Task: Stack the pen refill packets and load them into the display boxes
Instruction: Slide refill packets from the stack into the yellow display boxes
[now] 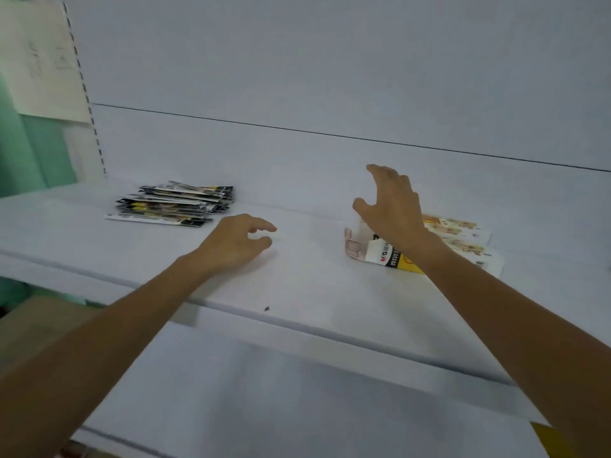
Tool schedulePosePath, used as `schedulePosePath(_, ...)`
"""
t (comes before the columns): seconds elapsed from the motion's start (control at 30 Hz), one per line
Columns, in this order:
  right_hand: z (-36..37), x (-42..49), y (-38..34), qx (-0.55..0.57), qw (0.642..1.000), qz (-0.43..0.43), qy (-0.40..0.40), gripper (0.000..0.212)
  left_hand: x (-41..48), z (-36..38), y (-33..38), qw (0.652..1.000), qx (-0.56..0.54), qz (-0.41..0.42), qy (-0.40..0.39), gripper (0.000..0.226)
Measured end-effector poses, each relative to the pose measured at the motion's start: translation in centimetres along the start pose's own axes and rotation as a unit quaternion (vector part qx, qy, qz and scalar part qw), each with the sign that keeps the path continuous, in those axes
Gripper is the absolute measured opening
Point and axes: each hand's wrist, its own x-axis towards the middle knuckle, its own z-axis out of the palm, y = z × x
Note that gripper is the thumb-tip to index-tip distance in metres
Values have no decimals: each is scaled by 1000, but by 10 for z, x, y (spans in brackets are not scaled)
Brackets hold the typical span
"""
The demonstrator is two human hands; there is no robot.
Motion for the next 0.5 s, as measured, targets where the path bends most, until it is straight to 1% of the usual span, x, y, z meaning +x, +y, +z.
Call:
schedulePosePath(0.13, 31, 20, -67, 31, 999, -28, 3, 58, -2, -52, -59, 999, 33, -29, 21, 26)
schedulePosePath(0.33, 82, 51, -155, 65, 997, -38, -13, 58, 14, -128, -147, 994, 69, -66, 62, 28)
schedulePosePath(0.43, 114, 57, -183, 78, 996, -28, -45, 52, 19, -151, -190, 994, 75, -66, 54, 30)
schedulePosePath(0.5, 138, 58, -196, 73, 993, -20, -85, 46, 24, -163, -216, 994, 80, -66, 46, 32)
